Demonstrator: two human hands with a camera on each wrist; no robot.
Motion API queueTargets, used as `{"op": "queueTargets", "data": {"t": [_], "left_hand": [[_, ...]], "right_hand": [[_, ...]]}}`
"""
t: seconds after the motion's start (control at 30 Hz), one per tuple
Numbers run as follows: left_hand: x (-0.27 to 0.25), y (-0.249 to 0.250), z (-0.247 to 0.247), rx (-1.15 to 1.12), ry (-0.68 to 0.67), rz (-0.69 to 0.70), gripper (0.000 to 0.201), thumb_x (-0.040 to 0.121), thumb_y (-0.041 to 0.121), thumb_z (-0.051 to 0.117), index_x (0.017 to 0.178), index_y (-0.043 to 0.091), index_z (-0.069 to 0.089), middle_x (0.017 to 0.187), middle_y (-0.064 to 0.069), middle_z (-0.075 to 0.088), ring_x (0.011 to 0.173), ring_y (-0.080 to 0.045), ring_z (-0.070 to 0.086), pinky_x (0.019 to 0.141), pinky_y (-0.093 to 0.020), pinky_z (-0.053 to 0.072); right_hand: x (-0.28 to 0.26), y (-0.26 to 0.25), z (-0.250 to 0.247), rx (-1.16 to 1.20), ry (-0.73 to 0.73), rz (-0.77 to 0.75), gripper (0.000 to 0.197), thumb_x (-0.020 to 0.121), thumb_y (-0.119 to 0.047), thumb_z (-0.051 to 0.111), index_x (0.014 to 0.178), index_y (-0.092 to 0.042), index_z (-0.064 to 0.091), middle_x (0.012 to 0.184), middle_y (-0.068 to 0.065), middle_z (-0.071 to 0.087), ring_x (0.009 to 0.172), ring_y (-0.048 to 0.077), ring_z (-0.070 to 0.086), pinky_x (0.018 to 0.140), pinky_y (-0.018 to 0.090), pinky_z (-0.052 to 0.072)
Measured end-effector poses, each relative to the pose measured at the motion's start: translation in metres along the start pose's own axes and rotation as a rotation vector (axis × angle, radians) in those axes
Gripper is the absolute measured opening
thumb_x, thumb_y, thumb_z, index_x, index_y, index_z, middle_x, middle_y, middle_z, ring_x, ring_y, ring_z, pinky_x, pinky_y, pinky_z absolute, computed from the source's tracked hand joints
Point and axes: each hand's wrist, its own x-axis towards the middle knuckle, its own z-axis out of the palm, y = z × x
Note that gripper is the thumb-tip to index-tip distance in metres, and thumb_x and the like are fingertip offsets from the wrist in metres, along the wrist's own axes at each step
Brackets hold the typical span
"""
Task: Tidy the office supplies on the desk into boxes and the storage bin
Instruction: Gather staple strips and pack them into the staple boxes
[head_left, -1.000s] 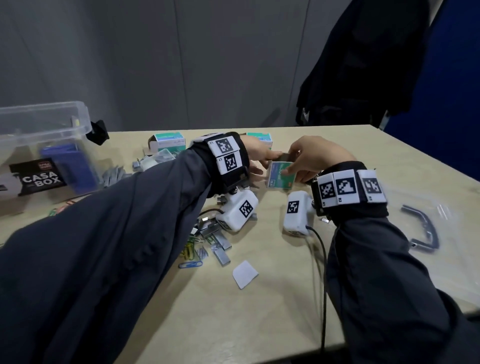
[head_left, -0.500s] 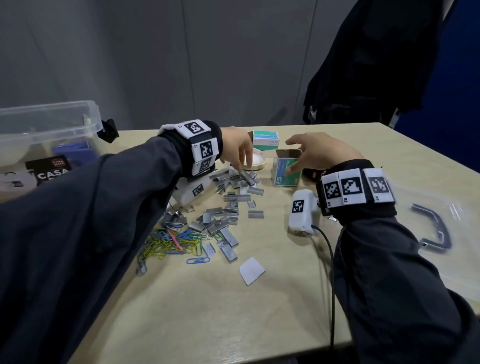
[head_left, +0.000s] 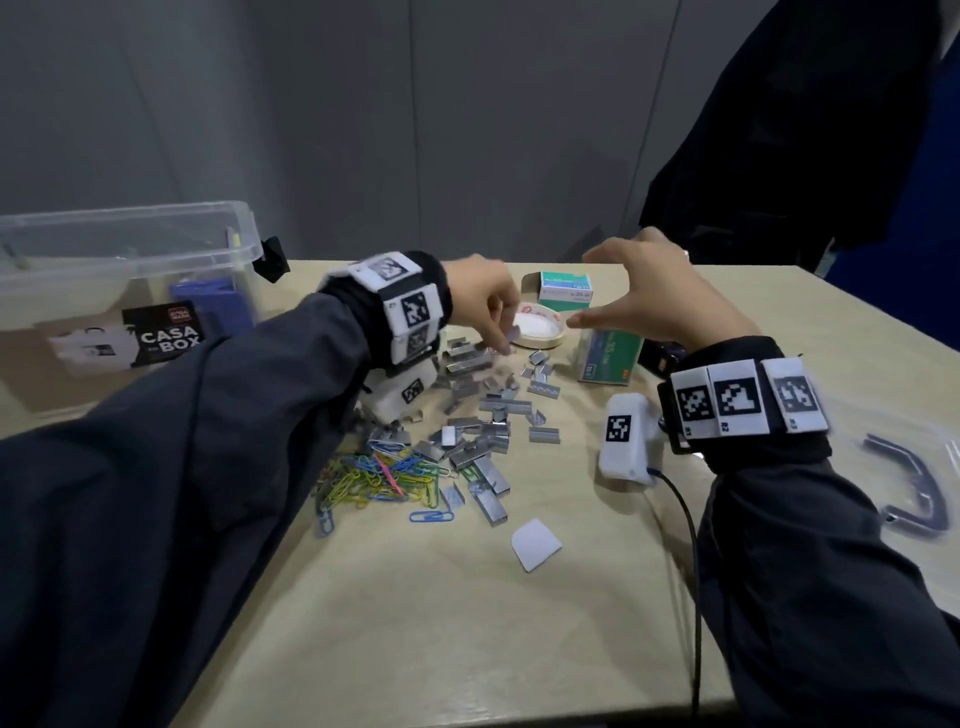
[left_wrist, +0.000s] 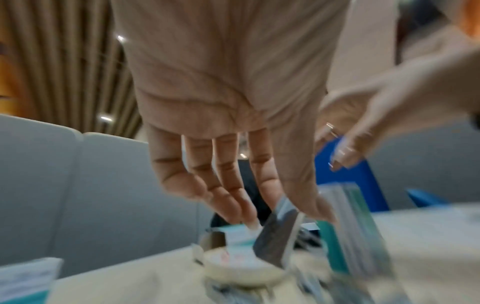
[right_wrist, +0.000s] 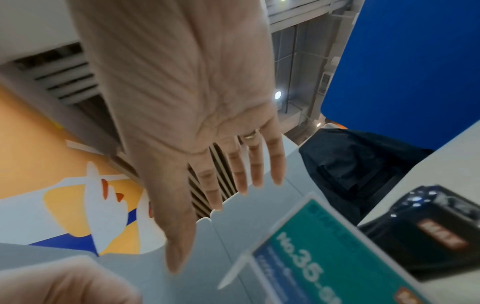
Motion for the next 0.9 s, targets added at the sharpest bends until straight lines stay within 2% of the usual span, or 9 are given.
{"op": "queueTargets", "data": {"t": [0.07, 0.17, 0.27, 0.43, 0.57, 0.63, 0.7, 0.8, 0.9], "left_hand": [[-0.015, -0.016, -0.013, -0.096, 0.094, -0.042, 0.025, 0.078, 0.031, 0.078, 0.073, 0.016, 0.059, 0.070, 0.006, 0.063, 0.067, -0.011, 0.057, 0.061, -0.022, 0.044], [-0.039, -0.040, -0.020, -0.396, 0.222, -0.117, 0.025, 0.082, 0.020, 0.075, 0.077, 0.008, 0.053, 0.074, -0.011, 0.070, 0.066, -0.019, 0.068, 0.063, -0.032, 0.058], [-0.061, -0.057, -0.021, -0.624, 0.325, -0.204, 0.023, 0.084, 0.013, 0.073, 0.079, 0.004, 0.052, 0.074, -0.022, 0.070, 0.061, -0.025, 0.071, 0.050, -0.029, 0.056], [-0.082, -0.067, -0.014, -0.818, 0.387, -0.228, 0.015, 0.084, 0.005, 0.069, 0.082, 0.000, 0.055, 0.079, -0.025, 0.069, 0.055, -0.019, 0.070, 0.052, -0.027, 0.057], [-0.086, -0.072, -0.010, -0.873, 0.339, -0.202, 0.014, 0.084, 0.002, 0.068, 0.081, 0.002, 0.054, 0.079, -0.021, 0.068, 0.060, -0.019, 0.071, 0.058, -0.028, 0.060], [-0.088, -0.074, -0.013, -0.911, 0.301, -0.186, 0.012, 0.083, 0.004, 0.069, 0.087, 0.000, 0.058, 0.077, -0.021, 0.069, 0.064, -0.023, 0.072, 0.059, -0.028, 0.060], [-0.088, -0.076, -0.014, -0.930, 0.252, -0.189, 0.015, 0.085, 0.003, 0.067, 0.096, -0.003, 0.060, 0.080, -0.023, 0.070, 0.067, -0.024, 0.073, 0.061, -0.027, 0.060], [-0.089, -0.078, -0.013, -0.960, 0.219, -0.215, 0.017, 0.087, -0.008, 0.061, 0.104, -0.006, 0.060, 0.086, -0.026, 0.068, 0.066, -0.022, 0.073, 0.061, -0.023, 0.059], [-0.091, -0.080, -0.013, -0.982, 0.216, -0.248, 0.017, 0.085, -0.009, 0.062, 0.102, -0.010, 0.062, 0.084, -0.026, 0.068, 0.065, -0.021, 0.072, 0.057, -0.019, 0.057]], "right_hand": [[0.001, -0.008, 0.000, 0.030, 0.044, -0.080, 0.063, 0.076, -0.038, 0.081, 0.132, -0.021, 0.057, 0.125, 0.009, 0.049, 0.115, 0.023, 0.049, 0.094, 0.033, 0.044], [0.005, -0.030, 0.004, 0.121, 0.037, -0.201, 0.034, 0.088, -0.028, 0.071, 0.119, -0.015, 0.068, 0.112, 0.004, 0.065, 0.093, 0.010, 0.059, 0.076, 0.015, 0.043], [0.017, -0.057, 0.018, 0.207, -0.224, -0.148, 0.019, 0.096, -0.013, 0.060, 0.111, -0.005, 0.070, 0.099, 0.009, 0.072, 0.079, 0.012, 0.069, 0.063, 0.015, 0.055], [0.051, -0.092, 0.043, -0.132, -0.399, -0.032, 0.015, 0.096, -0.006, 0.055, 0.093, 0.003, 0.066, 0.099, 0.013, 0.071, 0.087, 0.028, 0.069, 0.074, 0.036, 0.058], [0.069, -0.086, 0.065, -0.528, -0.397, -0.058, 0.014, 0.096, -0.015, 0.053, 0.096, -0.006, 0.064, 0.084, 0.000, 0.056, 0.088, 0.028, 0.056, 0.082, 0.029, 0.052], [0.076, -0.082, 0.069, -0.520, -0.377, -0.026, 0.016, 0.097, -0.020, 0.056, 0.084, -0.011, 0.060, 0.077, -0.004, 0.051, 0.085, 0.025, 0.050, 0.073, 0.017, 0.047], [0.080, -0.084, 0.073, -0.538, -0.402, 0.013, 0.018, 0.092, -0.024, 0.064, 0.082, -0.010, 0.058, 0.085, 0.003, 0.052, 0.085, 0.025, 0.049, 0.081, 0.025, 0.046], [0.091, -0.089, 0.084, -0.568, -0.441, 0.029, 0.029, 0.076, -0.021, 0.079, 0.059, -0.012, 0.058, 0.071, 0.008, 0.057, 0.071, 0.030, 0.057, 0.085, 0.050, 0.054], [0.105, -0.089, 0.096, -0.635, -0.443, -0.001, 0.020, 0.070, -0.017, 0.077, 0.066, -0.010, 0.058, 0.070, 0.011, 0.059, 0.069, 0.033, 0.062, 0.077, 0.052, 0.057]]}}
